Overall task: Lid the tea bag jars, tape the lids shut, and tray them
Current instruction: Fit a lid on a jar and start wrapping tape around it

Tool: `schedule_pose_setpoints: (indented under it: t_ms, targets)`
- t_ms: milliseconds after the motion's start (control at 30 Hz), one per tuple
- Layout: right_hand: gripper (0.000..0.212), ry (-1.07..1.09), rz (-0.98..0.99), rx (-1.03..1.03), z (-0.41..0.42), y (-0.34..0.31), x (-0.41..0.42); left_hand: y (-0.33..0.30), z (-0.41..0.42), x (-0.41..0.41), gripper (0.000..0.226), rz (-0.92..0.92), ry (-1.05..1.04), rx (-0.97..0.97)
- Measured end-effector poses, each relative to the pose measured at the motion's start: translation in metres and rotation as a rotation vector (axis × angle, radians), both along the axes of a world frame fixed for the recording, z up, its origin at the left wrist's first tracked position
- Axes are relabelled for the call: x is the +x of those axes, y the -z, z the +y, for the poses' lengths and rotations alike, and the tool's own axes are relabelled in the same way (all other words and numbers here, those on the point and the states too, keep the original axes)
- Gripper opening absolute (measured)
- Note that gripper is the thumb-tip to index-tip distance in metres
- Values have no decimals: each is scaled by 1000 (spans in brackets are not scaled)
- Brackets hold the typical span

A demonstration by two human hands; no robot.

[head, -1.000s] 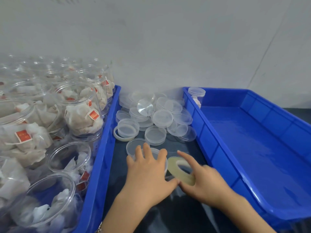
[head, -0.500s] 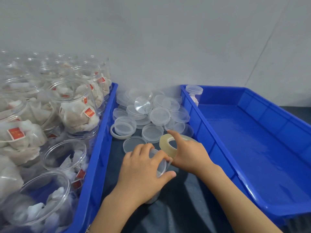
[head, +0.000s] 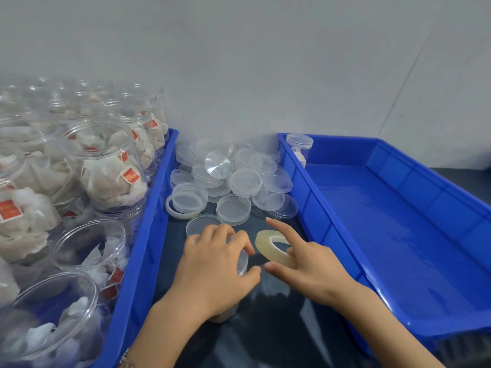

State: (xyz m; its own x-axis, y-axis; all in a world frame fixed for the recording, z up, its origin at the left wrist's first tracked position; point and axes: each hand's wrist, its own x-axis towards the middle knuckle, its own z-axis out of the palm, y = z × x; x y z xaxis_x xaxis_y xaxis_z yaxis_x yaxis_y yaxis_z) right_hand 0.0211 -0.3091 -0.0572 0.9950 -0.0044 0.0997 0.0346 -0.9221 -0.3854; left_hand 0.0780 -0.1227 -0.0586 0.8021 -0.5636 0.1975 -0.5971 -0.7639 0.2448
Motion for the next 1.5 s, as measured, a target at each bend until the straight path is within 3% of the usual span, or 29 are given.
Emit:
schedule_pose_setpoints:
  t_ms: [133, 200, 300, 567, 700, 800, 933, 1100, 1500]
  targets:
    - [67, -5, 53, 80, -3, 3, 5, 2, 2, 0, 51, -11, -6, -17]
    - [64, -12, 20, 19, -1, 3, 5, 4, 3, 1, 56, -24, -5, -24]
    - [61, -38, -84, -113, -1, 3, 4, 7, 1, 2, 80, -38, -39, -9]
    - [53, -47, -80, -171, -5, 8, -2, 5, -2, 2, 110, 5, -128, 96]
    - [50, -14, -173, -256, 6, 14, 11, 6, -3, 2, 69, -42, -125, 108]
    - [45, -62, -268, -235, 20, 18, 21, 7, -5, 0, 55, -70, -149, 122]
    - [41, -43, -432, -230, 28, 22, 27, 5, -11, 0, 48, -92, -202, 111]
    - [42, 67, -277, -151, 29, 28, 39, 4, -15, 1, 39, -88, -262, 73]
    - [41, 157, -223, -91, 41, 23, 64, 1, -17, 4, 38, -81, -319, 56]
